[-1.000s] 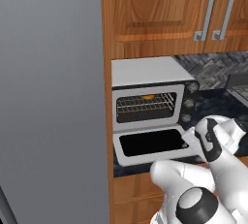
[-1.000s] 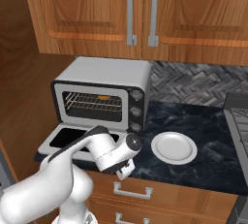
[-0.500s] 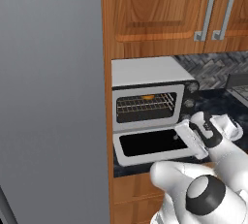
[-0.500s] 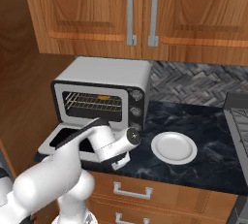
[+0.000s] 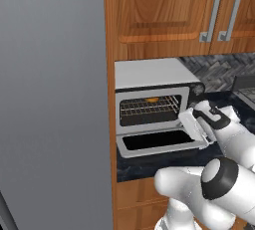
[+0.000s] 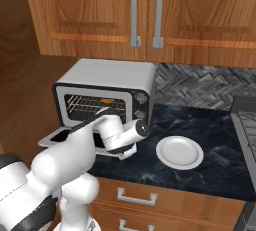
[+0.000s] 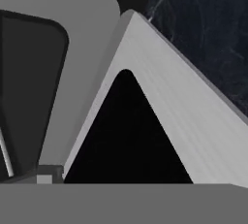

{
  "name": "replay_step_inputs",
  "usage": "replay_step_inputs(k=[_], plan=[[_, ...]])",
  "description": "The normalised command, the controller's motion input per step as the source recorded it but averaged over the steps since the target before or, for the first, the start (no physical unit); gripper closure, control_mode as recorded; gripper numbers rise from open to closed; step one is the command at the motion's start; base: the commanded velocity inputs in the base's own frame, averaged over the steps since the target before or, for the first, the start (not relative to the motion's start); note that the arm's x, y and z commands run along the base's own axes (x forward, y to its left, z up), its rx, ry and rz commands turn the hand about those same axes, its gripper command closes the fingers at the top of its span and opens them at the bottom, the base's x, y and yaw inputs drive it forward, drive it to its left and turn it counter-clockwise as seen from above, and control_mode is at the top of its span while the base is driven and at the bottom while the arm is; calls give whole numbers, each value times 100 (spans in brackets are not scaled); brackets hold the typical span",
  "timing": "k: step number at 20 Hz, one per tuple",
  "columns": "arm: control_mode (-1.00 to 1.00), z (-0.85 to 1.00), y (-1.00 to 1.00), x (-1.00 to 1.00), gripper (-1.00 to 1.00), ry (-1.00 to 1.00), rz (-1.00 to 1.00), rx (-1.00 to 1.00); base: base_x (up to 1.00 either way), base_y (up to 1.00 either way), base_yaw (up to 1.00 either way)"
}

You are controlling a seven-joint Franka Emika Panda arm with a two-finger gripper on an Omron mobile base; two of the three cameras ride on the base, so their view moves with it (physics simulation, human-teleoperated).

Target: Pick up the bagel from the plate, place it on the toaster oven rack, close the door, and set the timer.

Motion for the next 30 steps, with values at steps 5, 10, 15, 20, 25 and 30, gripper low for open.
replay_step_inputs(k=[5, 10, 15, 20, 25, 30], plan=[[-100, 26, 11, 43, -100, 0, -6, 8, 0, 0, 0], [-100, 24, 11, 33, -100, -1, -7, 9, 0, 0, 0], [-100, 25, 10, 10, -100, -2, -7, 9, 0, 0, 0], [-100, 24, 11, 0, -100, -4, -9, 11, 0, 0, 0], [-100, 31, 16, 8, -100, -7, -16, 12, 0, 0, 0], [-100, 40, 21, 22, -100, -9, -21, 13, 0, 0, 0]])
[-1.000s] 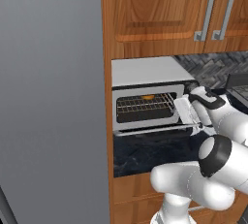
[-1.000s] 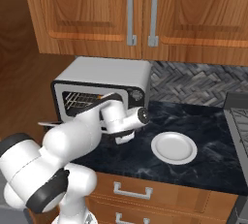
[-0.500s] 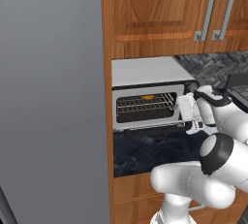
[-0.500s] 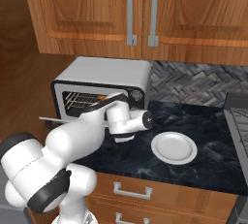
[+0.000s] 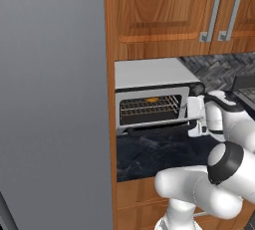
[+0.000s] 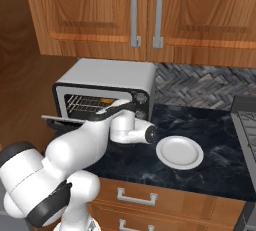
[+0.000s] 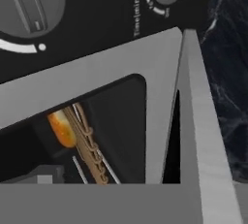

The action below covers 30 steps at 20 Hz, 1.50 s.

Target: Pick up the bagel from the plate, place it on the toaster oven rack, close the door, and set the timer.

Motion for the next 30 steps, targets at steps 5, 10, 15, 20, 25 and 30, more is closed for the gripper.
replay_step_inputs(k=[5, 10, 15, 20, 25, 30], plan=[[-100, 31, 20, 22, -100, -5, -24, 13, 0, 0, 0], [-100, 20, 19, 23, -100, -1, -24, 12, 0, 0, 0], [-100, 17, 15, 27, -100, 0, -23, 12, 0, 0, 0], [-100, 7, 15, 8, -100, 0, -23, 12, 0, 0, 0], [-100, 6, 16, 0, -100, 0, -26, 12, 0, 0, 0], [-100, 8, 19, 1, -100, 0, -29, 12, 0, 0, 0]])
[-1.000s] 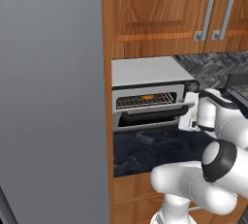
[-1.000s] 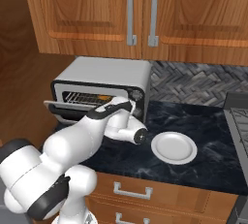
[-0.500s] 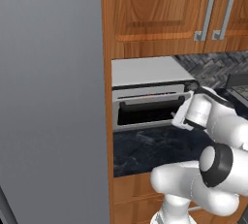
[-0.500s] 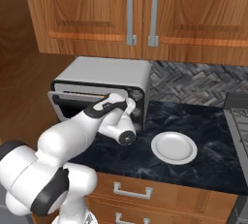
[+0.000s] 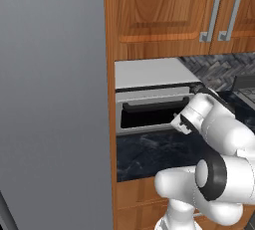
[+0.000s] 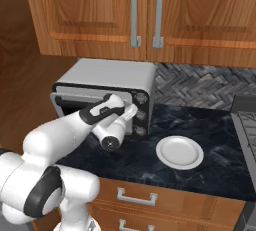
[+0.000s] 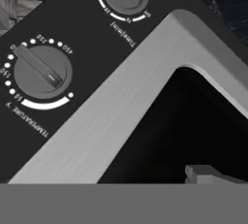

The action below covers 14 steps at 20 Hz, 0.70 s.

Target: Pick up the bagel from the plate, place it on the toaster oven rack, close the door, and set the timer.

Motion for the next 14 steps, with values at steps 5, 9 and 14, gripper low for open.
replay_step_inputs(k=[5, 9, 14], plan=[[-100, 12, 20, 14, -100, -2, -31, 10, 0, 0, 0], [-100, 6, 14, 0, -100, -1, -31, 10, 0, 0, 0], [-100, 2, 11, 0, -100, 0, -30, 10, 0, 0, 0]])
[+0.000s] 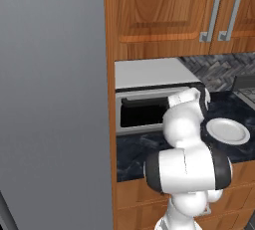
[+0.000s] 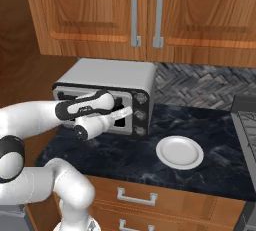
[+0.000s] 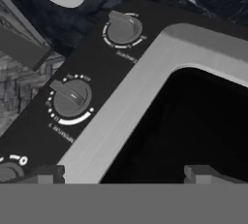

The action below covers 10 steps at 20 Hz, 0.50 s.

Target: Pick up the bagel from the plate, place it on the toaster oven rack, close the door, and set the timer.

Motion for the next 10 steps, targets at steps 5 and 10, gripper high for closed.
replay_step_inputs(k=[5, 10], plan=[[-100, 0, 9, 19, -100, 0, -29, 10, 0, 0, 0], [-100, 1, 9, 33, -100, 0, -24, 11, 0, 0, 0]])
